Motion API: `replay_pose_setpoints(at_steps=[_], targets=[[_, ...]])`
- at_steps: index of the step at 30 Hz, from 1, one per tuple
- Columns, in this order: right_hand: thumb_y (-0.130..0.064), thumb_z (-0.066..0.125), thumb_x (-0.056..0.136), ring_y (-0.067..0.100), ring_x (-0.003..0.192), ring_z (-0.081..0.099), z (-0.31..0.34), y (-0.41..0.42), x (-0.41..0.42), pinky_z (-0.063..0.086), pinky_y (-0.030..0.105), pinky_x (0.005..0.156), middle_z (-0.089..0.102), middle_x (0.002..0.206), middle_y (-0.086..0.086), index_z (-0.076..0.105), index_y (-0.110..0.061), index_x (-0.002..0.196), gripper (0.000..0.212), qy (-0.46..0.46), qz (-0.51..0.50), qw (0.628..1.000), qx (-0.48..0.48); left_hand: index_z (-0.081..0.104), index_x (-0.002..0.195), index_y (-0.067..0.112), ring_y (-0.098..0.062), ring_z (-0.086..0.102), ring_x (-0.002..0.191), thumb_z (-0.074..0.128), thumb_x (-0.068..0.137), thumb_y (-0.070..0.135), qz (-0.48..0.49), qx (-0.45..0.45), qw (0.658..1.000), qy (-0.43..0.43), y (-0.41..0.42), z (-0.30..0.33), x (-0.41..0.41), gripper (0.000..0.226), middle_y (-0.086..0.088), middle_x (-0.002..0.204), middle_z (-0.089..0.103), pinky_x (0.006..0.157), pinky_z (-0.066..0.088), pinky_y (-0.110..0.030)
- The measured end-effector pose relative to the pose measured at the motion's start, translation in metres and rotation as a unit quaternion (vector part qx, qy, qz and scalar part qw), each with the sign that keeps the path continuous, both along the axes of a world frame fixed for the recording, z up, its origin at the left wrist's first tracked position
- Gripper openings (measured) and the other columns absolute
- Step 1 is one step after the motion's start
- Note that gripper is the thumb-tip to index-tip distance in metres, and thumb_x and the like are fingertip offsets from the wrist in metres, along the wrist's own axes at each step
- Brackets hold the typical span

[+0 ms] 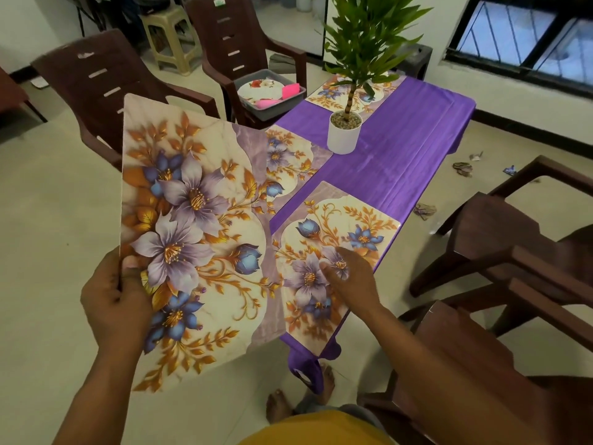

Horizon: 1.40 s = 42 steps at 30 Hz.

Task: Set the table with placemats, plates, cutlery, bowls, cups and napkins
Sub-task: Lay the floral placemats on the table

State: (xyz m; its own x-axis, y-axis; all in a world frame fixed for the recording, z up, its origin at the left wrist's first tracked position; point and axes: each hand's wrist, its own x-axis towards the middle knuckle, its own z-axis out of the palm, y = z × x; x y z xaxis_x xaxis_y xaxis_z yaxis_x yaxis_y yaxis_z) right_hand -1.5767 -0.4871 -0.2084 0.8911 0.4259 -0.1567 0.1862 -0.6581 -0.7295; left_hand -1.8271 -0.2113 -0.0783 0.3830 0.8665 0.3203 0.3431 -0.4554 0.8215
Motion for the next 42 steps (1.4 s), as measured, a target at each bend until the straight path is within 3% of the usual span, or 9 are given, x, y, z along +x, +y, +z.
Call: replay_pose_setpoints(at_steps=[6, 11, 20, 24, 28, 30, 35, 38, 42], targets=[[-0.036, 0.071, 0.097, 0.018, 0.124, 0.060, 0.056, 0.012, -0.005, 0.051, 0.017, 0.077, 0.061, 0.131, -0.008, 0.048, -0.030, 0.143, 0.051, 0.201, 0.008, 0.966, 0.161, 0.070, 0.123, 0.013, -0.017, 0.065, 0.096, 0.051, 0.109, 0.022, -0.069, -0.170, 0.978, -0.104, -0.025, -0.013, 0.026, 0.025, -0.012, 0.113, 0.072, 0.080, 0.056, -0.023], [-0.014, 0.058, 0.104, 0.033, 0.111, 0.070, 0.101, 0.000, 0.013, 0.057, 0.042, 0.085, 0.074, 0.118, 0.010, 0.066, -0.022, 0.125, 0.024, 0.330, -0.020, 0.895, 0.299, 0.064, 0.133, 0.010, -0.026, 0.068, 0.110, 0.049, 0.109, 0.025, -0.121, -0.321, 0.926, -0.160, -0.040, -0.018, 0.042, 0.032, -0.015, 0.133, 0.067, 0.081, 0.061, -0.026], [0.009, 0.052, 0.101, 0.013, 0.077, 0.068, 0.125, -0.001, 0.115, 0.056, 0.027, 0.067, 0.072, 0.089, 0.001, 0.069, -0.022, 0.111, 0.036, 0.198, 0.047, 0.941, 0.271, 0.063, 0.135, 0.021, -0.014, 0.075, 0.085, 0.060, 0.103, 0.015, -0.080, -0.356, 0.916, -0.167, -0.048, -0.026, 0.089, 0.033, -0.001, 0.108, 0.075, 0.077, 0.064, -0.032], [0.025, 0.044, 0.090, 0.007, 0.055, 0.058, 0.150, -0.005, 0.197, 0.047, 0.021, 0.051, 0.065, 0.072, -0.003, 0.067, -0.018, 0.094, 0.049, 0.142, 0.121, 0.958, 0.218, 0.053, 0.135, 0.030, -0.018, 0.071, 0.105, 0.065, 0.101, 0.009, -0.001, -0.283, 0.938, -0.198, -0.037, -0.016, 0.128, 0.042, -0.007, 0.134, 0.066, 0.082, 0.061, -0.024], [0.012, 0.048, 0.094, 0.017, 0.057, 0.037, 0.164, 0.003, 0.278, 0.031, 0.027, 0.054, 0.051, 0.065, 0.003, 0.057, 0.012, 0.095, 0.009, 0.097, 0.224, 0.950, 0.196, 0.050, 0.141, 0.025, -0.022, 0.062, 0.126, 0.066, 0.098, 0.002, 0.029, -0.184, 0.972, -0.144, -0.033, 0.007, 0.168, 0.051, -0.009, 0.144, 0.060, 0.103, 0.051, -0.027], [-0.002, 0.049, 0.099, 0.018, 0.057, 0.037, 0.169, 0.008, 0.309, 0.031, 0.028, 0.055, 0.046, 0.066, 0.003, 0.063, 0.004, 0.098, 0.015, 0.063, 0.261, 0.949, 0.169, 0.054, 0.146, 0.018, -0.023, 0.061, 0.131, 0.069, 0.095, 0.006, -0.029, -0.169, 0.981, -0.089, -0.038, 0.024, 0.184, 0.054, -0.006, 0.141, 0.065, 0.110, 0.050, -0.037], [-0.011, 0.054, 0.092, 0.010, 0.068, 0.052, 0.181, 0.022, 0.360, 0.043, 0.032, 0.065, 0.059, 0.075, -0.008, 0.067, -0.032, 0.091, 0.025, -0.003, 0.365, 0.928, 0.074, 0.063, 0.133, 0.009, 0.001, 0.071, 0.097, 0.063, 0.087, -0.008, -0.122, -0.228, 0.965, -0.033, -0.069, 0.047, 0.235, 0.048, 0.002, 0.112, 0.079, 0.083, 0.058, -0.014], [-0.029, 0.055, 0.103, 0.011, 0.072, 0.055, 0.187, 0.028, 0.379, 0.048, 0.037, 0.071, 0.062, 0.076, -0.015, 0.065, -0.046, 0.092, 0.023, -0.032, 0.390, 0.920, 0.026, 0.065, 0.127, 0.001, -0.002, 0.070, 0.077, 0.065, 0.088, -0.005, -0.119, -0.251, 0.960, -0.022, -0.080, 0.039, 0.254, 0.040, -0.020, 0.106, 0.077, 0.072, 0.059, -0.015], [-0.022, 0.057, 0.106, 0.013, 0.079, 0.060, 0.194, 0.026, 0.386, 0.053, 0.042, 0.075, 0.066, 0.084, -0.016, 0.069, -0.039, 0.102, 0.021, -0.050, 0.382, 0.923, 0.017, 0.072, 0.112, 0.010, -0.005, 0.073, 0.071, 0.060, 0.094, -0.006, -0.106, -0.248, 0.962, -0.037, -0.092, 0.033, 0.270, 0.026, 0.007, 0.085, 0.080, 0.066, 0.060, -0.019]])
